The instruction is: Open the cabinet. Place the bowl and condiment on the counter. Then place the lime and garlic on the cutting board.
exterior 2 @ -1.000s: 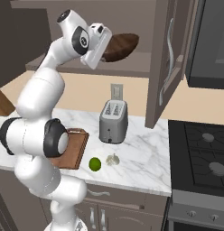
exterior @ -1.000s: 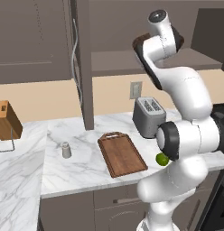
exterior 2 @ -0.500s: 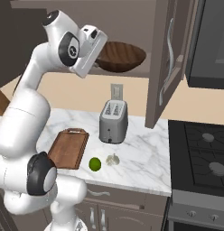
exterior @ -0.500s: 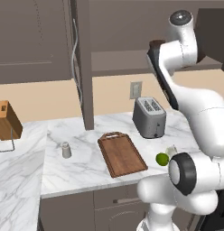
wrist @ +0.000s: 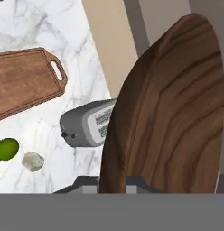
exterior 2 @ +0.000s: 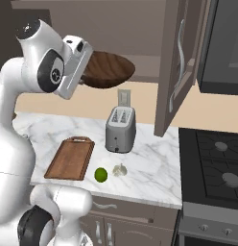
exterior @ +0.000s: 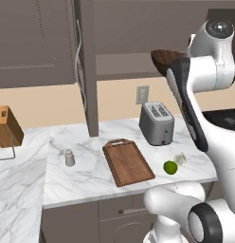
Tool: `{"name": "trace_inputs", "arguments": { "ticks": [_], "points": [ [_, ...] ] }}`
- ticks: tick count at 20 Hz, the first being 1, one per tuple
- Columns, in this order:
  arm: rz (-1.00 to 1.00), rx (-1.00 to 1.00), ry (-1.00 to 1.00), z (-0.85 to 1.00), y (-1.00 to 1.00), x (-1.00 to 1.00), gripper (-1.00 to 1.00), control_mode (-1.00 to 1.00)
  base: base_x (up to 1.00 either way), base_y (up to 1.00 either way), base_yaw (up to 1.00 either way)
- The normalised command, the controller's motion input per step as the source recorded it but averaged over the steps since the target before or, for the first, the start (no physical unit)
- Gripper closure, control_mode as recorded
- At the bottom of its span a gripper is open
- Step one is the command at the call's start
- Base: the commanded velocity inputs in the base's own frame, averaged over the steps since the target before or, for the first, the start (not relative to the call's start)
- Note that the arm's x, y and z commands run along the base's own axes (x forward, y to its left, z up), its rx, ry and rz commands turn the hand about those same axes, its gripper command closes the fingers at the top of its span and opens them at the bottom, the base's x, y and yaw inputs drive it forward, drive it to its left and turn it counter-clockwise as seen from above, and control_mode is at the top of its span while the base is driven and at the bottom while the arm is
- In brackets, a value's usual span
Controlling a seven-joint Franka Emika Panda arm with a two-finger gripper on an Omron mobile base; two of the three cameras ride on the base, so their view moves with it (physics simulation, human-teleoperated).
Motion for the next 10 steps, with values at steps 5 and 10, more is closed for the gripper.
{"name": "trace_inputs", "arguments": {
  "ticks": [5, 10],
  "points": [
    [0.42, 0.00, 0.01, -0.10, 0.59, -1.00, 1.00, -1.00, 0.00, 0.00, 0.00],
    [0.35, -0.01, 0.07, -0.34, 0.37, -0.70, 1.00, -1.00, 0.00, 0.00, 0.00]
  ]
}}
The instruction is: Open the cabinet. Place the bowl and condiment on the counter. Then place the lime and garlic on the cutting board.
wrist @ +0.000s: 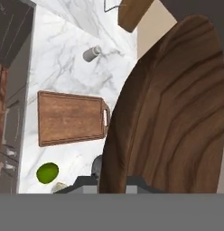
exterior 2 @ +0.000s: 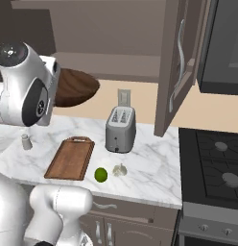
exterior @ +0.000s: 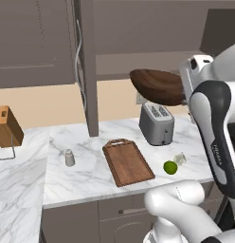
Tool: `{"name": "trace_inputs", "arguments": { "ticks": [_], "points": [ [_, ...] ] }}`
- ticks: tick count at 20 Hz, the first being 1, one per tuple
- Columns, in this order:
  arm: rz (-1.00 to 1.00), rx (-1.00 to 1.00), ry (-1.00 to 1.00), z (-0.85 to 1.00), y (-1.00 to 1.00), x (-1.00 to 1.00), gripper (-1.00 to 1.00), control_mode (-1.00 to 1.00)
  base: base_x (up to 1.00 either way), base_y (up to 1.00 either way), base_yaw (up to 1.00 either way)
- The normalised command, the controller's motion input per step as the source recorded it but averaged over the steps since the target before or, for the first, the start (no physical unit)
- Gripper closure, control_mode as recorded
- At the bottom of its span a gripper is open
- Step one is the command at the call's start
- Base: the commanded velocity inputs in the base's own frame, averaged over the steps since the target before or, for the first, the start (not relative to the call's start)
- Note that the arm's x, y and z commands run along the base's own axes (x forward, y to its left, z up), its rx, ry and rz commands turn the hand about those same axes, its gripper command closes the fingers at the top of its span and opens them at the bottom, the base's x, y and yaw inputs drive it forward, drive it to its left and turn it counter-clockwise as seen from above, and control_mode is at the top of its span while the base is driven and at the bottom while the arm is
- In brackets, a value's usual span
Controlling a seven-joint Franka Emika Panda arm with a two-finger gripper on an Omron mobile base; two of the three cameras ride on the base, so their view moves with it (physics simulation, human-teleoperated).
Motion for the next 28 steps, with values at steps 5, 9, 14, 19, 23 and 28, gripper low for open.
{"name": "trace_inputs", "arguments": {
  "ticks": [5, 9, 14, 19, 23, 28],
  "points": [
    [0.29, -0.05, 0.15, -0.52, 0.20, -0.12, 1.00, -1.00, 0.00, 0.00, 0.00],
    [0.24, -0.15, 0.20, -0.77, 0.49, 0.28, 1.00, -1.00, 0.00, 0.00, 0.00],
    [0.25, -0.16, 0.18, -0.69, 0.59, 0.55, 1.00, -1.00, 0.00, 0.00, 0.00],
    [0.22, -0.09, 0.06, -0.48, 0.44, 0.54, 1.00, -1.00, 0.00, 0.00, 0.00],
    [0.18, -0.03, 0.00, -0.27, 0.18, 0.53, 1.00, -1.00, 0.00, 0.00, 0.00],
    [0.05, 0.00, 0.00, -0.01, -0.01, 0.70, 1.00, -1.00, 0.00, 0.00, 0.00]
  ]
}}
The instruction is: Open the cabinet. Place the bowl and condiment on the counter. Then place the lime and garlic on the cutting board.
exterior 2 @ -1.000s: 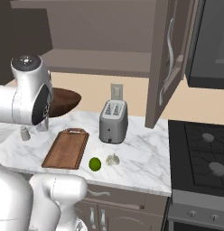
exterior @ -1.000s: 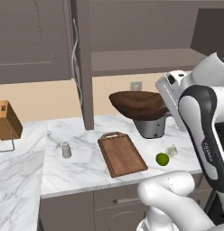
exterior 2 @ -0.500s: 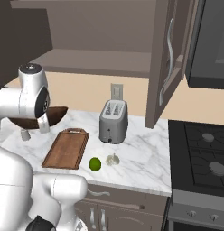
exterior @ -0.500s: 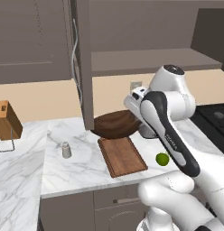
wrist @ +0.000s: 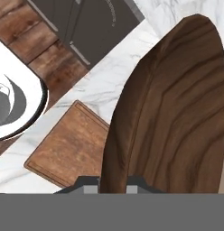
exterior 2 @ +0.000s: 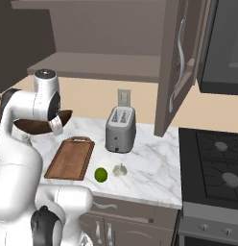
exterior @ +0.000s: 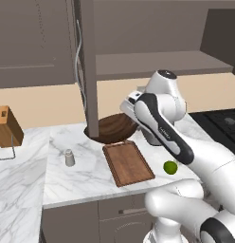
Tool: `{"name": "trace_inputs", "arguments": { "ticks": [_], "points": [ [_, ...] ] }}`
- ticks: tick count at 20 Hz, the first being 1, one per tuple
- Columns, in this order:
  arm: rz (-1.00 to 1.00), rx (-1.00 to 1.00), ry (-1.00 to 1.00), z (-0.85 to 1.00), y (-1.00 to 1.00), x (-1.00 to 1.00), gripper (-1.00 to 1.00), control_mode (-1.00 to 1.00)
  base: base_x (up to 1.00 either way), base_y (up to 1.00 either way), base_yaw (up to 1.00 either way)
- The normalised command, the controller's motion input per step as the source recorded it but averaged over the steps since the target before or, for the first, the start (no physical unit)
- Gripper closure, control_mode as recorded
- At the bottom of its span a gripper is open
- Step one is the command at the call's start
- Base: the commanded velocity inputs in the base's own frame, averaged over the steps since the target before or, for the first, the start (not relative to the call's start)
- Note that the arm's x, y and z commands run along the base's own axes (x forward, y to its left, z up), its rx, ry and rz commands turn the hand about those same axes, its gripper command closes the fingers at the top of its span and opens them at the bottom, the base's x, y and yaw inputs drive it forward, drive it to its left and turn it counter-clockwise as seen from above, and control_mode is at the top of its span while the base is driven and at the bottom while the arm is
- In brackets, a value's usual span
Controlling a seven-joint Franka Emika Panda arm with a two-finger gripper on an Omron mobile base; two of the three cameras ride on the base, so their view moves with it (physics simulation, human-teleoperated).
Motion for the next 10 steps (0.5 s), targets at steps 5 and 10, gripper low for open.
{"name": "trace_inputs", "arguments": {
  "ticks": [5, 10],
  "points": [
    [0.00, 0.00, 0.00, -0.49, 0.14, 0.48, 1.00, -1.00, 0.00, 0.00, 0.00],
    [0.00, 0.00, 0.00, -0.67, 0.22, 0.43, 1.00, -1.00, 0.00, 0.00, 0.00]
  ]
}}
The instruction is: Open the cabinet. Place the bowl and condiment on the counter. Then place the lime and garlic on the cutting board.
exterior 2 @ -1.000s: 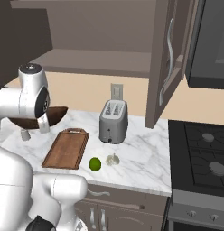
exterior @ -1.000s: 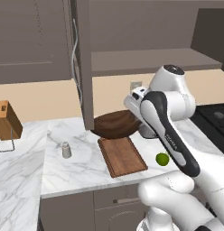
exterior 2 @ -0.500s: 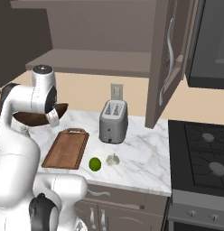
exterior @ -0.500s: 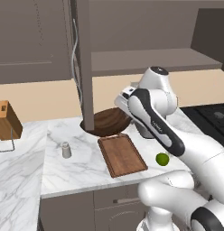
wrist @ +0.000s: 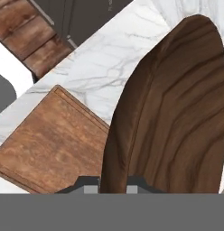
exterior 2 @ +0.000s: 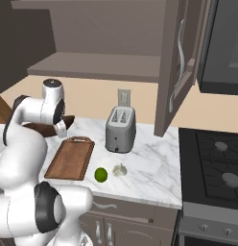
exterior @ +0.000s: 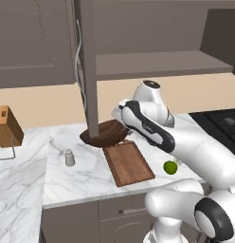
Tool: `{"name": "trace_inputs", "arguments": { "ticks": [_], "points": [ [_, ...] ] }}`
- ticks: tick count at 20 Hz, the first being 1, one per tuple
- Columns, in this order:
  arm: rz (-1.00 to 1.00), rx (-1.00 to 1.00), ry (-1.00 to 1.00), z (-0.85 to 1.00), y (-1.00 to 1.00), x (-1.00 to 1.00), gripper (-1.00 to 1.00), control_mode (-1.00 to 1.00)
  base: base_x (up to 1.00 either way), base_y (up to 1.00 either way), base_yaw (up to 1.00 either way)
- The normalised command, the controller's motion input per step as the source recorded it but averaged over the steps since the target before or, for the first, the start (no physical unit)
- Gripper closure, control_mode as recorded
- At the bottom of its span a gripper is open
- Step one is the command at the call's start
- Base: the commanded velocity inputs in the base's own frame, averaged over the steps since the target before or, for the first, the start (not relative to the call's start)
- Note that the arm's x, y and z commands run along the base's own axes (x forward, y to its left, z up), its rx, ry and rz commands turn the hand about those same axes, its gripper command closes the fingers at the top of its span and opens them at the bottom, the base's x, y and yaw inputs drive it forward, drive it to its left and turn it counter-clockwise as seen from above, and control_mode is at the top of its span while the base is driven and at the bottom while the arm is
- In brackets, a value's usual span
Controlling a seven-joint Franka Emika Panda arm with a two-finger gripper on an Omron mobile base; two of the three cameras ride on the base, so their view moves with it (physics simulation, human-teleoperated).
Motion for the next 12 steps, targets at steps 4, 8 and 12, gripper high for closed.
{"name": "trace_inputs", "arguments": {
  "ticks": [4, 8, 12],
  "points": [
    [0.00, 0.00, 0.00, -0.30, 0.11, 0.43, 1.00, -1.00, 0.00, 0.00, 0.00],
    [0.00, 0.00, 0.00, -0.21, 0.13, 0.45, 1.00, -1.00, 0.00, 0.00, 0.00],
    [0.01, 0.00, 0.00, -0.18, 0.29, 0.47, 1.00, -1.00, 0.00, 0.00, 0.00]
  ]
}}
